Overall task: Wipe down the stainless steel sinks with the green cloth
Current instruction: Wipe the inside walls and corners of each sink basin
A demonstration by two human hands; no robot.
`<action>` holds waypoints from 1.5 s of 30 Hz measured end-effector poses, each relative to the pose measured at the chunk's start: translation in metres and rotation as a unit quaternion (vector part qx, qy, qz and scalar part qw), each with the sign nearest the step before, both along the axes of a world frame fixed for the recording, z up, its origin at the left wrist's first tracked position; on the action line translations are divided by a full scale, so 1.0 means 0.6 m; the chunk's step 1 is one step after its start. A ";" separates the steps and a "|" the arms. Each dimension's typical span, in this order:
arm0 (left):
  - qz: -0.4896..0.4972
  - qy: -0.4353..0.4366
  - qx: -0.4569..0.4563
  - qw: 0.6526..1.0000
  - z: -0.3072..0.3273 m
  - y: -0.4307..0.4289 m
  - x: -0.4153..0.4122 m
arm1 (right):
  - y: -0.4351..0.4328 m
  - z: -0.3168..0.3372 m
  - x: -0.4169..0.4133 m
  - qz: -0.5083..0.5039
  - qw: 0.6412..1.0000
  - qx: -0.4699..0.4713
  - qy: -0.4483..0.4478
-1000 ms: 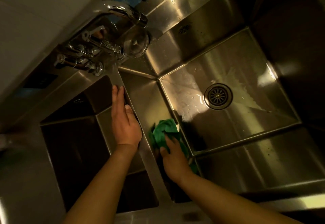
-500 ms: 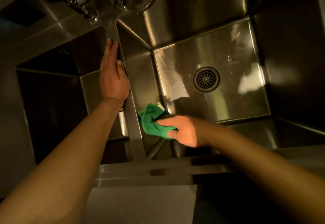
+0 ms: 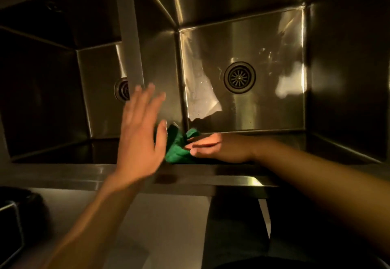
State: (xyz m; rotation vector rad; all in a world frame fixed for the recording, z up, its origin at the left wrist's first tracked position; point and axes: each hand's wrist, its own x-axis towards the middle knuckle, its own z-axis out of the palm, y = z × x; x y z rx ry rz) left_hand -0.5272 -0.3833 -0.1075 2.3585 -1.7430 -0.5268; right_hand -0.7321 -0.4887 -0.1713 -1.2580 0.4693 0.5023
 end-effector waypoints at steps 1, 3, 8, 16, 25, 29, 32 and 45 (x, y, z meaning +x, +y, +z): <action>0.007 0.002 0.030 1.000 0.000 0.029 -0.010 | 0.000 -0.003 0.008 0.027 1.000 0.004 -0.009; 0.028 0.006 0.068 0.997 -0.008 0.070 -0.026 | 0.001 -0.017 0.025 0.069 0.997 -0.004 -0.020; 0.049 -0.011 0.081 0.995 -0.033 0.105 -0.056 | 0.013 -0.058 0.075 0.116 0.991 -0.037 -0.047; 0.025 -0.058 0.085 0.994 -0.054 0.106 -0.060 | 0.031 -0.150 0.081 0.135 0.988 -0.069 0.007; 0.002 -0.076 0.097 0.992 -0.063 0.112 -0.057 | 0.049 -0.234 0.086 0.185 0.974 -0.116 0.065; 0.005 -0.073 0.099 0.992 -0.063 0.112 -0.058 | 0.041 -0.241 0.077 0.190 0.971 -0.108 0.092; 0.004 -0.070 0.099 0.993 -0.062 0.113 -0.058 | 0.030 -0.223 0.055 0.200 0.967 -0.109 0.113; 0.015 -0.058 0.093 0.994 -0.057 0.109 -0.058 | -0.030 0.025 -0.029 0.173 0.981 -0.058 0.066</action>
